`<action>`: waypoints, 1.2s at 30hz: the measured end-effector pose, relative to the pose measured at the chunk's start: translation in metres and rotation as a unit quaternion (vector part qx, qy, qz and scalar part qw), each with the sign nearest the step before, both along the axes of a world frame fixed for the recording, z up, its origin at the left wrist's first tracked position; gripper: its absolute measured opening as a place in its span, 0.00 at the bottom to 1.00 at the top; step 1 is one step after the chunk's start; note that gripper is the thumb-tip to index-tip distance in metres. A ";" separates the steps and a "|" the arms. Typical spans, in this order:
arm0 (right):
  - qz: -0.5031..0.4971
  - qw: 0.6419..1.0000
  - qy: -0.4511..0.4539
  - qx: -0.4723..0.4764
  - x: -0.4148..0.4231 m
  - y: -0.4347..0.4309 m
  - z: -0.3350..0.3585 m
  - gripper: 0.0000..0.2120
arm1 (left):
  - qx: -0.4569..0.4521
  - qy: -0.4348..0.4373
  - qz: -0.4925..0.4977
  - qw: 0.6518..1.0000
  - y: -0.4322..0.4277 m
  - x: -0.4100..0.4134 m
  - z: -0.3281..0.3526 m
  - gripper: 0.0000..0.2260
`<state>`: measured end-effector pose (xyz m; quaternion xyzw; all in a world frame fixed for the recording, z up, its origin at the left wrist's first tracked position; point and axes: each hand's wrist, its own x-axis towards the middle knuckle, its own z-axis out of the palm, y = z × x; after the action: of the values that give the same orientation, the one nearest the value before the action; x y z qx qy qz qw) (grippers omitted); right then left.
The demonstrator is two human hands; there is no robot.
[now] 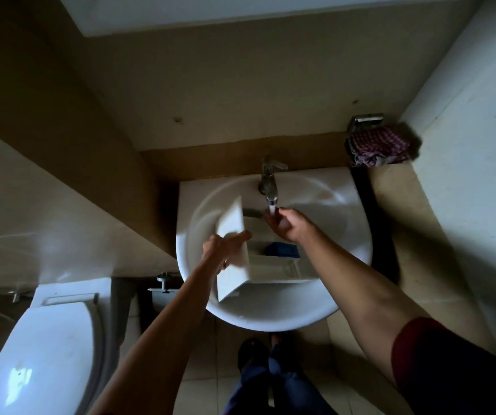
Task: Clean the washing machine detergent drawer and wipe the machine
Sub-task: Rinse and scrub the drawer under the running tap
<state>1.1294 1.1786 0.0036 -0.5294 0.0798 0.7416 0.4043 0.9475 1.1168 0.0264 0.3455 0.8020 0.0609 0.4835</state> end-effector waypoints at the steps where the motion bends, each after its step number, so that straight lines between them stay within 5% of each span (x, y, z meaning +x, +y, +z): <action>1: 0.014 1.000 -0.021 -0.011 -0.004 0.002 -0.002 0.08 | 0.001 0.001 0.002 1.000 -0.001 0.000 0.000 0.39; 5: 0.152 0.984 -0.074 0.052 -0.007 0.002 0.008 0.06 | 0.012 -0.002 0.013 1.000 -0.002 0.000 -0.001 0.39; 8: 0.237 0.968 -0.032 0.073 -0.003 -0.006 0.014 0.09 | 0.016 -0.020 0.028 0.999 -0.004 0.000 -0.002 0.38; 12: 0.543 0.833 -0.050 0.098 0.009 -0.021 0.017 0.11 | 0.022 -0.012 0.008 1.000 -0.004 0.002 -0.005 0.38; 16: 0.651 0.739 -0.144 0.099 0.018 -0.032 0.020 0.15 | 0.024 0.008 -0.022 0.999 -0.002 0.005 -0.007 0.39; 24: 0.405 0.851 -0.291 0.166 -0.002 -0.051 0.006 0.06 | 0.031 -0.025 0.043 0.998 -0.004 0.003 -0.010 0.45; 25: 0.320 0.896 -0.277 0.134 -0.003 -0.044 0.003 0.05 | 0.029 -0.028 0.044 0.998 -0.004 0.002 -0.010 0.46; 27: 0.100 0.989 -0.100 0.050 -0.006 -0.029 0.002 0.09 | 0.026 -0.029 0.045 0.998 -0.004 0.002 -0.011 0.45; 30: -0.061 0.998 0.031 0.016 -0.007 -0.007 -0.002 0.10 | 0.029 -0.038 0.054 0.997 -0.005 0.001 -0.014 0.45; 36: 0.005 0.999 0.004 0.032 -0.021 0.003 0.003 0.11 | 0.036 -0.043 0.049 0.997 -0.006 0.000 -0.017 0.49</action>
<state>1.1083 1.1820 0.0067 -0.5139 0.0546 0.7477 0.4169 0.9479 1.1109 0.0095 0.3203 0.7938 0.1284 0.5009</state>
